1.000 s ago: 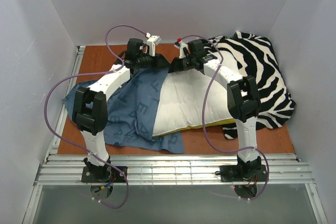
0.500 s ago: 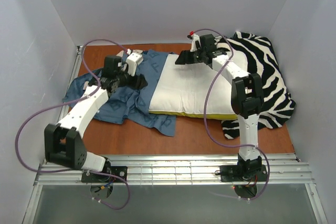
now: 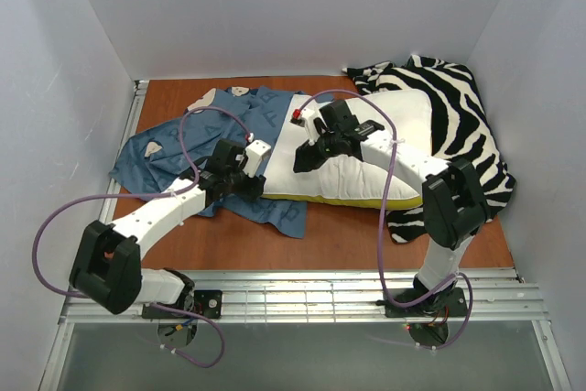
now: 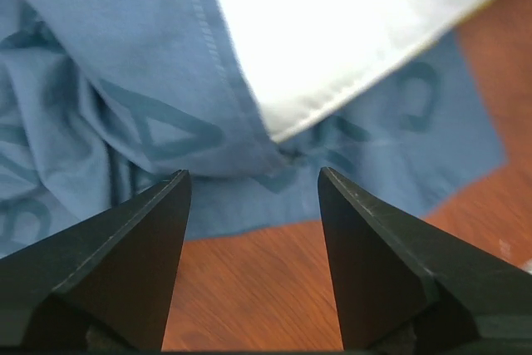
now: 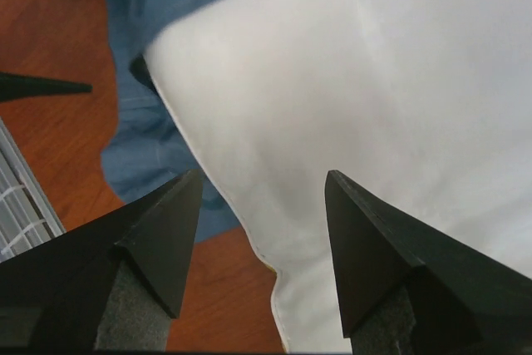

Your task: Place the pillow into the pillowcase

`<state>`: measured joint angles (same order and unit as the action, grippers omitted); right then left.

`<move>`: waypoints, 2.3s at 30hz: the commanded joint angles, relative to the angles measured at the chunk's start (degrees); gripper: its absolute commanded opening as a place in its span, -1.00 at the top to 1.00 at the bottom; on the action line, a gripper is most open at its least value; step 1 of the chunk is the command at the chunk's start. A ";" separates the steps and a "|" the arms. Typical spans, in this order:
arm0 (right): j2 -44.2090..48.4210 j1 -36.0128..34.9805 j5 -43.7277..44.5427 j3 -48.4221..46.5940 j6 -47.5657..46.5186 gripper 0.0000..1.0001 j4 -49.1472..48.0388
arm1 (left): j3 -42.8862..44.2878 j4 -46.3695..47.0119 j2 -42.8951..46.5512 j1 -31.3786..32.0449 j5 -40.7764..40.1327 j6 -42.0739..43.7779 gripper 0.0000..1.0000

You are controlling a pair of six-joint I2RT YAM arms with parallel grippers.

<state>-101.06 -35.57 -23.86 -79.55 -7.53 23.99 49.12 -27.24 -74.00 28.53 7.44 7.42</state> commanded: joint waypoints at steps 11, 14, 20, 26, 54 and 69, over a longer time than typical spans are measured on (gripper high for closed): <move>-9.95 2.26 -2.60 -0.17 9.72 0.24 -5.35 | 6.42 8.26 -12.41 1.61 -12.20 1.10 0.64; -11.27 2.26 -3.91 -0.34 11.04 0.47 -6.05 | 6.33 6.60 -9.77 1.96 -7.56 1.28 0.94; -14.52 2.26 -6.81 -2.71 14.03 0.69 -7.55 | 6.42 3.78 -5.11 4.51 6.95 1.55 1.00; -16.45 2.26 -7.61 -5.61 15.44 0.74 -7.55 | 10.99 -0.78 -9.05 8.38 7.68 -0.83 0.98; -6.36 10.17 -17.56 -9.03 10.11 0.25 0.68 | 9.50 2.84 -8.54 0.49 29.12 -0.66 0.21; 7.43 13.00 0.10 -6.87 -13.71 -0.36 22.43 | 16.72 -9.49 -3.71 -0.14 15.56 13.15 -0.16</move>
<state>-97.08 -18.17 -26.39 -90.52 -12.82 40.69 66.13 -31.31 -80.77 27.97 21.87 16.60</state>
